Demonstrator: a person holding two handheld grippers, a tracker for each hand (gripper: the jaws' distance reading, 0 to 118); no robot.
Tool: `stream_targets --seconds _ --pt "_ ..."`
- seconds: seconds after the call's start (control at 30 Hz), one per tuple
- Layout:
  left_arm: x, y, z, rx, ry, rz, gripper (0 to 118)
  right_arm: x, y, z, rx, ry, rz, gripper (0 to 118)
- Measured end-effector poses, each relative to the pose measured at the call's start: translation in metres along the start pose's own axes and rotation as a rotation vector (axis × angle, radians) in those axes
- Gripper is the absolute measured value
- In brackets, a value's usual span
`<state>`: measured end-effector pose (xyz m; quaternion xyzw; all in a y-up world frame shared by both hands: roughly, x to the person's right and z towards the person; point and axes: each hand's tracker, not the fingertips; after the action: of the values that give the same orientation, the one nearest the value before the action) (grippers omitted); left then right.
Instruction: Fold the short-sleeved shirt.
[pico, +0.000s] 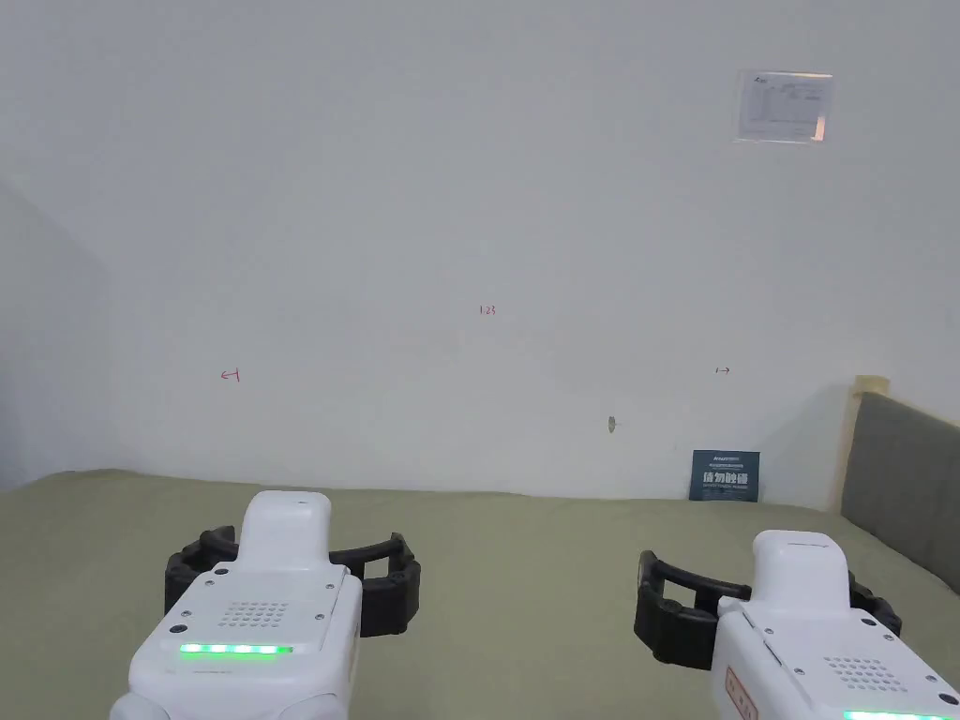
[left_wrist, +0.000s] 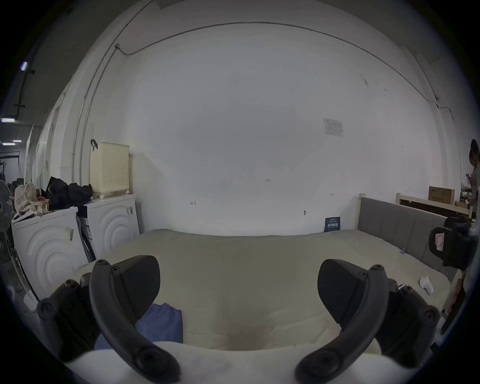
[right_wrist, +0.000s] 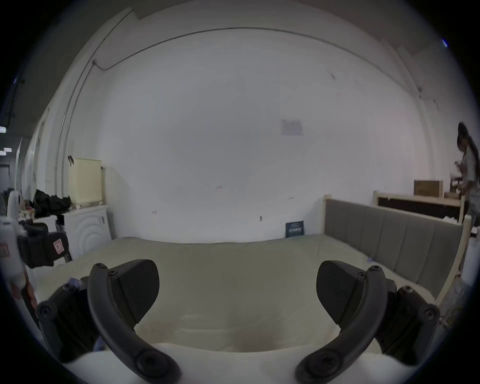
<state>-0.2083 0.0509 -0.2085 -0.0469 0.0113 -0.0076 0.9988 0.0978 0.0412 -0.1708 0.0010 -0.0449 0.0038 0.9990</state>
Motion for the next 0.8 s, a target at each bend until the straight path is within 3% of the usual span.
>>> stream_targets --seconds 0.13,0.8 --pt "-0.0013 0.0 -0.0014 -0.026 -0.016 0.011 118 -0.0023 -0.003 -0.0017 -0.024 -0.012 0.054 118" --pt "0.0015 0.0024 0.0009 -0.044 -0.056 -0.02 118 -0.0018 -0.0086 -0.0049 -0.025 -0.031 0.029 118"
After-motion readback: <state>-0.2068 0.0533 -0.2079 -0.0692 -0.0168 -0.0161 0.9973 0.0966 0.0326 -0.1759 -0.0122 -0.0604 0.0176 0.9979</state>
